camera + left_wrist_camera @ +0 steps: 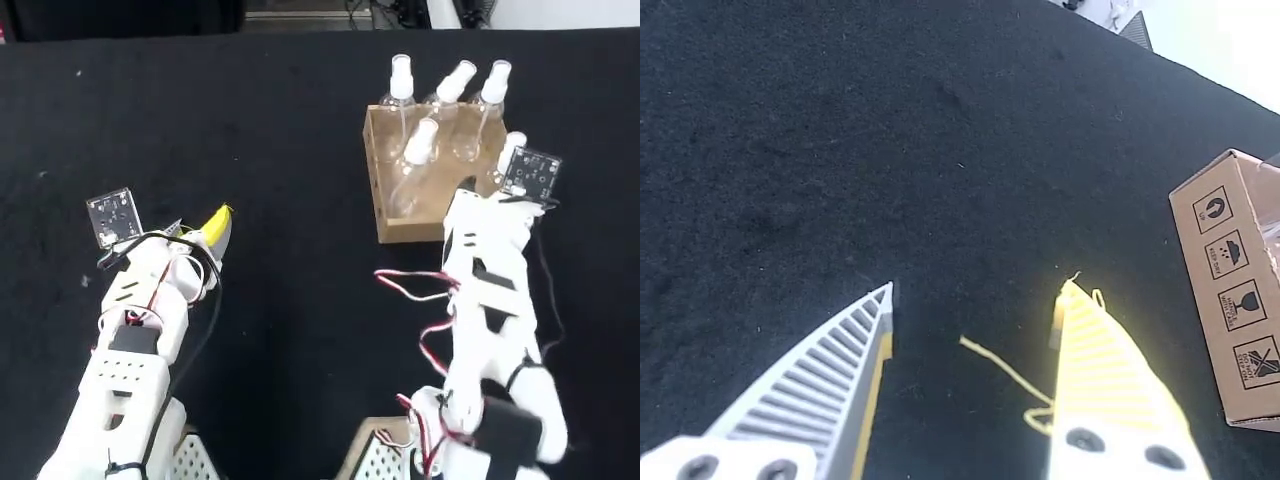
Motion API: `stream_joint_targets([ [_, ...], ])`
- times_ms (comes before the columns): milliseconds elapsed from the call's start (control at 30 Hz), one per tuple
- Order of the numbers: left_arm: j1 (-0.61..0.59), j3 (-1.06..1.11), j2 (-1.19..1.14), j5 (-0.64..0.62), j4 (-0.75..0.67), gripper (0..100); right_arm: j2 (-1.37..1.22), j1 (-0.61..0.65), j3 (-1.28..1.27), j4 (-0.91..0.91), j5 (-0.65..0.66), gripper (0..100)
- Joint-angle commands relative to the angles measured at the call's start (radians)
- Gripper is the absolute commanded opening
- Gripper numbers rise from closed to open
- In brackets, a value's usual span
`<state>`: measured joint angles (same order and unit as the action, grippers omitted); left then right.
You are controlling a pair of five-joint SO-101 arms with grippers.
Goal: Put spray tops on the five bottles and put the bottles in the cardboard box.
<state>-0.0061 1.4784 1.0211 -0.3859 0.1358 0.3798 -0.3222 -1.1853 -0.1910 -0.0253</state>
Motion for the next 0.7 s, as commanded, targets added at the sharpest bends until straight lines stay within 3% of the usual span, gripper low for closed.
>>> stream_joint_targets([
  [0, -0.007, -0.019, 0.009, -0.002, -0.021, 25, 0.099, 0.015, -0.018, -0.025, -0.005, 31.9],
  [433, -0.007, -0.018, 0.009, -0.002, -0.021, 25, 0.314, 0.014, -0.214, -0.008, -0.005, 30.6],
  [667, -0.008, -0.013, 0.009, -0.002, -0.02, 22, 0.496, 0.009, -0.295, 0.178, -0.003, 1.0],
])
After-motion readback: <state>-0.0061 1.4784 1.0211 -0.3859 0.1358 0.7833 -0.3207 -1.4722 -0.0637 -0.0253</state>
